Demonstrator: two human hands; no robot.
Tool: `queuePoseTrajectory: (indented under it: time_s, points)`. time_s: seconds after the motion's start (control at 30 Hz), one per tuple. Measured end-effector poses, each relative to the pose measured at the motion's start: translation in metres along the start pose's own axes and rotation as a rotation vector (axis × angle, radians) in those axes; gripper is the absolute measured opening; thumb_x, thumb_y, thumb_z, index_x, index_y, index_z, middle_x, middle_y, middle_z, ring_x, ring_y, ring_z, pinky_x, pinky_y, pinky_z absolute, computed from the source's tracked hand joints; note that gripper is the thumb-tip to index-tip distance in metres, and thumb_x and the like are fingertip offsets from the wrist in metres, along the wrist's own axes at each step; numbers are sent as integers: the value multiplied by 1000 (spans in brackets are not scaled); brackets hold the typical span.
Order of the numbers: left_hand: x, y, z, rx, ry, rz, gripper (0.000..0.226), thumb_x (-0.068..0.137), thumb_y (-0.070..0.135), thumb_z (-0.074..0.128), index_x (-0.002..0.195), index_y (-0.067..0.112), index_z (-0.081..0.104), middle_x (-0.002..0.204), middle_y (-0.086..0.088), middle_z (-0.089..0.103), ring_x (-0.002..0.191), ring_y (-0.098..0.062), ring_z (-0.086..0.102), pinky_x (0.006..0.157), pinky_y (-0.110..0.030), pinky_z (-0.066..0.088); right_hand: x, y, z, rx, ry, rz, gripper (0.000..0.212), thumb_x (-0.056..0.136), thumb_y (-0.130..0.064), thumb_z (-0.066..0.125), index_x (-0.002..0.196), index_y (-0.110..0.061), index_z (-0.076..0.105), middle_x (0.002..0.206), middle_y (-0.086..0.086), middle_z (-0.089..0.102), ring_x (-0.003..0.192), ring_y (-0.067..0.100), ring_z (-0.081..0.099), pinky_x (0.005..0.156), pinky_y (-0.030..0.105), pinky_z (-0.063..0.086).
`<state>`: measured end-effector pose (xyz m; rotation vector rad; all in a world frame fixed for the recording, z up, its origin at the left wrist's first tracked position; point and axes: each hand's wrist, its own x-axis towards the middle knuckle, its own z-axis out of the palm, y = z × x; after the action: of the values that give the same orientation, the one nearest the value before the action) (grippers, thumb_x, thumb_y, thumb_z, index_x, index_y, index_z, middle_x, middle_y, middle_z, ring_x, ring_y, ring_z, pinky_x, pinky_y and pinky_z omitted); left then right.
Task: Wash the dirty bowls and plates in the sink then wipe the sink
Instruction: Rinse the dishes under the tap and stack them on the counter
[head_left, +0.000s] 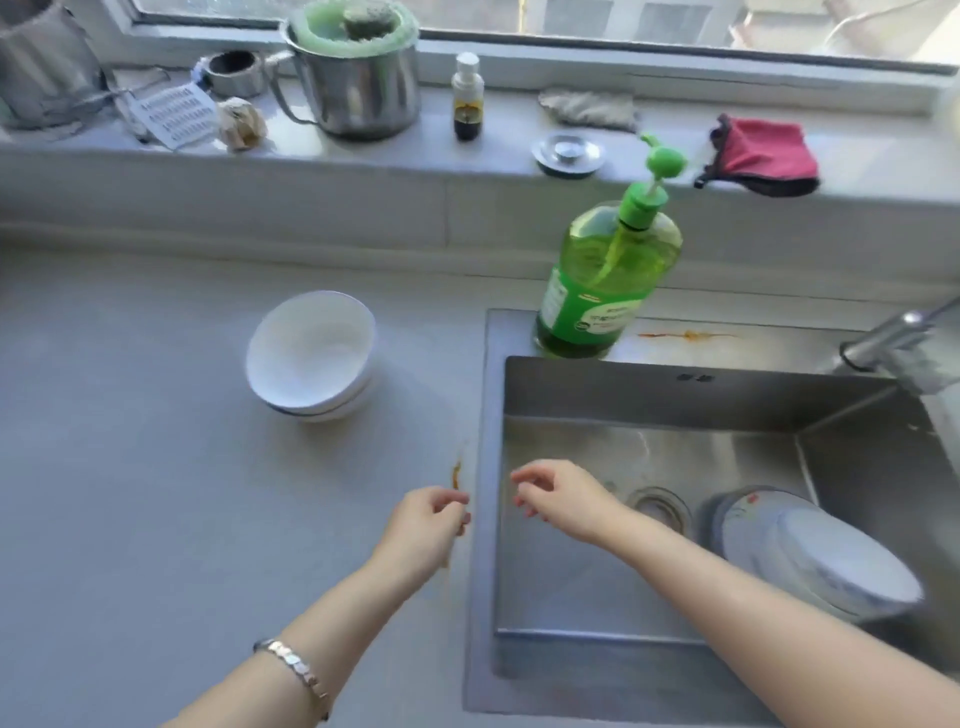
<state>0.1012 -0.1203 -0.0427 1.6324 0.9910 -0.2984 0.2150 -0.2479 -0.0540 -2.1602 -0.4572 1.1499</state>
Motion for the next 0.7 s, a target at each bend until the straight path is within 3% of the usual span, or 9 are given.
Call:
queuePoseTrajectory:
  time_s: [0.07, 0.13, 0.3, 0.37, 0.43, 0.5, 0.6, 0.7]
  points:
    - [-5, 10, 42, 59, -113, 61, 18, 88, 1, 47, 97, 10, 60, 81, -8, 64, 78, -21, 59, 67, -18, 46, -26, 48, -19, -24, 12, 66, 26, 92, -11, 47, 113, -11, 62, 86, 0, 64, 72, 12, 59, 69, 22, 47]
    - [-11, 22, 88, 123, -183, 90, 19, 88, 2, 46, 94, 15, 58, 74, -3, 62, 75, -21, 59, 71, -26, 49, -54, 99, -44, -29, 40, 146, 26, 92, -12, 48, 113, -9, 62, 85, 0, 64, 72, 12, 59, 73, 23, 48]
    - [-13, 43, 206, 364, -426, 62, 19, 87, 11, 41, 91, 20, 57, 82, -7, 60, 73, -20, 54, 71, -26, 45, -116, 202, -125, -68, 198, 332, 29, 93, -21, 48, 120, -19, 58, 94, 0, 63, 90, 18, 61, 82, 24, 45]
    - [-12, 53, 251, 411, -462, 18, 14, 86, 13, 40, 84, 16, 53, 82, -9, 57, 71, -21, 50, 69, -29, 45, -132, 235, -160, -112, 292, 407, 33, 93, -27, 47, 124, -18, 56, 101, 2, 62, 103, 22, 58, 83, 24, 40]
    - [-12, 66, 294, 373, -477, -57, 13, 90, 16, 40, 90, 11, 52, 85, -10, 56, 69, -22, 52, 65, -28, 41, -139, 268, -190, -89, 381, 500, 40, 94, -34, 44, 128, -15, 52, 116, 10, 62, 109, 28, 57, 89, 29, 42]
    - [-12, 80, 334, 281, -453, -118, 18, 95, 20, 41, 106, 9, 50, 90, -10, 53, 66, -18, 54, 63, -28, 42, -139, 297, -212, -17, 396, 583, 46, 94, -41, 40, 124, -8, 49, 111, 17, 63, 91, 32, 65, 81, 35, 52]
    - [-6, 95, 380, 181, -427, -195, 48, 96, 26, 47, 139, 11, 32, 111, -16, 53, 76, -22, 59, 65, -31, 50, -125, 322, -229, 251, 306, 702, 46, 96, -40, 40, 116, 1, 45, 90, 19, 61, 54, 26, 65, 48, 28, 54]
    - [6, 96, 407, 147, -405, -266, 54, 94, 21, 51, 143, 12, 28, 109, -17, 55, 78, -25, 61, 63, -33, 55, -112, 339, -232, 489, 257, 751, 36, 95, -24, 46, 117, 4, 44, 78, 20, 58, 47, 26, 61, 43, 27, 52]
